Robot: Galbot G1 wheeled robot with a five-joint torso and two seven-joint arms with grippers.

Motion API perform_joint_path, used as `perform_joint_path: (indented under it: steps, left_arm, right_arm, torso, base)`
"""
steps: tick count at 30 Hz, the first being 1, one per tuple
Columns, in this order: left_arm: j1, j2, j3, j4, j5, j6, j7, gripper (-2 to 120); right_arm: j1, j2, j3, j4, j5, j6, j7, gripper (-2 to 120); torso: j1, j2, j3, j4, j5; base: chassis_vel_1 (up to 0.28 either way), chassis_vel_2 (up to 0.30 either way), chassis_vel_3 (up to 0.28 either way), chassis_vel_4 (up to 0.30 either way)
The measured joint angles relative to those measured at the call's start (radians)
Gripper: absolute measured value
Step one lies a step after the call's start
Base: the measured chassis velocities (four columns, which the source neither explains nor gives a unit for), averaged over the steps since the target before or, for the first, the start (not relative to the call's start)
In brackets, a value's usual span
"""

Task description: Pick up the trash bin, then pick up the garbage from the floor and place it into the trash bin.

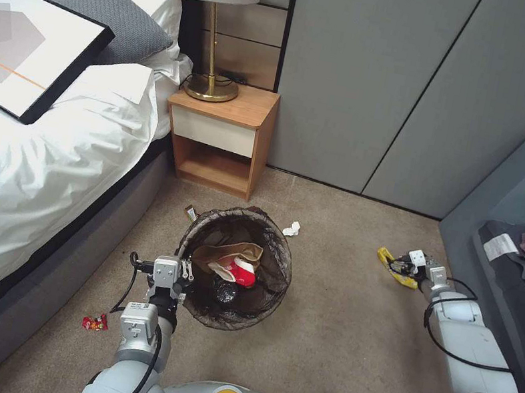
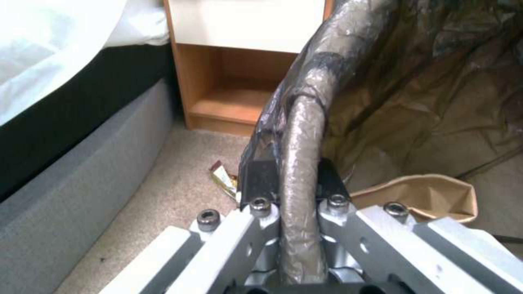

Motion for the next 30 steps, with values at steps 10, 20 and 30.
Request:
perform_joint_path:
  steps: [10, 20, 30]
  left_arm:
    - [0.000, 0.000, 0.000, 0.000, 0.000, 0.000, 0.000, 0]
    - [0.000, 0.000, 0.000, 0.000, 0.000, 0.000, 0.000, 0]
    - [0.000, 0.000, 0.000, 0.000, 0.000, 0.000, 0.000, 0]
  right_arm:
    - [0.067, 0.040, -0.002, -0.119, 0.061, -0.113, 0.095, 100]
    - [0.126, 0.067, 0.027, -0.233, 0.065, -0.131, 0.125, 100]
    - [0.186, 0.082, 0.036, -0.312, 0.144, -0.156, 0.150, 100]
  torso:
    - [0.000, 0.000, 0.000, 0.0000, 0.0002]
    - [0.000, 0.000, 0.000, 0.0000, 0.0001]
    - [0.000, 0.000, 0.000, -0.0001, 0.0001]
  base:
    - [0.000, 0.000, 0.000, 0.000]
    - [0.000, 0.000, 0.000, 0.000]
    - [0.000, 0.000, 0.000, 0.000]
